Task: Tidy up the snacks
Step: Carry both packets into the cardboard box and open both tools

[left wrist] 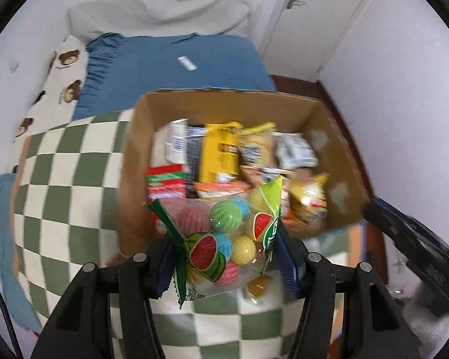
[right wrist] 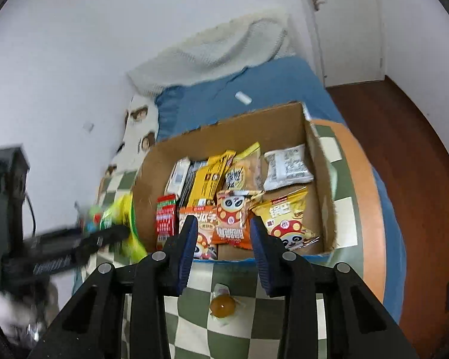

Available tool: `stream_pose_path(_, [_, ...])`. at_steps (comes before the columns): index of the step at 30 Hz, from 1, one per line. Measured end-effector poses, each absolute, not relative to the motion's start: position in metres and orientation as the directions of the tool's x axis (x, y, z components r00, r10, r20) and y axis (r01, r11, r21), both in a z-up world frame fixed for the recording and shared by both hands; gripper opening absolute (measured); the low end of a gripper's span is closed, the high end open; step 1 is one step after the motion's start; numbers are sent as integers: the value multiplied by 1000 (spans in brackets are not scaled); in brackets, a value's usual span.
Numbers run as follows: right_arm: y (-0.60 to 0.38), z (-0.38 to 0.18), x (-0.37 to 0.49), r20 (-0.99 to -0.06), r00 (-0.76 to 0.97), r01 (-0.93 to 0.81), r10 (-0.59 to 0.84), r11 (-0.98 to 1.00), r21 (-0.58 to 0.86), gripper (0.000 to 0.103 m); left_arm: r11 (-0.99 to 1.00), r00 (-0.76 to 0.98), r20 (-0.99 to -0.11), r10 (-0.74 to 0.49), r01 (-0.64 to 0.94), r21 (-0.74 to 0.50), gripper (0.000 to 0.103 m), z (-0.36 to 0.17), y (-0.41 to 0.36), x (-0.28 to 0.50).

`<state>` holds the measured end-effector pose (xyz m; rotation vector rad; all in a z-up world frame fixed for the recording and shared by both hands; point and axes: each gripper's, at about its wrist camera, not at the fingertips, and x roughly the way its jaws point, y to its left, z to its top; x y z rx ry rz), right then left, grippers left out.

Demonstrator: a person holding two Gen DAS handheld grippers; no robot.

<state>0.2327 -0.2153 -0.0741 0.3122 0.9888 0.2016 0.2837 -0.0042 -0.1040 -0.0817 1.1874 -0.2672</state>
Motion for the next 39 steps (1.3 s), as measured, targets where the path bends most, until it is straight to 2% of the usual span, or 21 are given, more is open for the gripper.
stream_pose_path(2, [-204, -86, 233, -809, 493, -47, 319, 939, 342, 40, 970, 329, -915, -235, 136, -201, 56, -115, 5, 294])
stream_pose_path(4, [-196, -112, 225, -846, 422, -48, 326, 940, 338, 52, 970, 313, -919, -239, 117, -212, 56, -122, 13, 294])
stream_pose_path(6, [-186, -148, 215, -876, 341, -24, 340, 935, 354, 55, 970, 303, -921, -243, 104, -222, 56, -129, 17, 291])
stream_pose_path(11, [-160, -218, 204, -900, 240, 36, 364, 923, 383, 55, 971, 286, -929, -235, 108, -213, 56, -140, 16, 284])
stream_pose_path(14, [-142, -250, 208, -931, 196, 31, 309, 946, 321, 52, 972, 289, -929, -230, 106, -208, 56, -141, 15, 283])
stream_pose_path(16, [-130, -261, 202, -955, 201, -28, 219, 975, 218, 46, 973, 292, -929, -227, 105, -205, 56, -141, 15, 282])
stream_pose_path(21, [-130, -240, 189, -937, 273, -73, 217, 976, 205, 44, 972, 307, -922, -235, 104, -213, 56, -134, 18, 278])
stream_pose_path(27, [-150, -145, 173, -852, 428, -110, 302, 953, 283, 44, 964, 352, -898, -265, 116, -239, 56, -106, 23, 284])
stream_pose_path(31, [-179, -89, 198, -807, 530, -97, 260, 964, 247, 44, 971, 368, -899, -237, 124, -205, 56, -98, 22, 303])
stream_pose_path(34, [-200, -77, 240, -809, 553, -57, 201, 977, 204, 45, 978, 358, -911, -204, 125, -170, 56, -105, 20, 320])
stream_pose_path(39, [-223, -94, 310, -863, 488, -5, 127, 990, 143, 45, 981, 300, -936, -183, 113, -155, 56, -127, 18, 349])
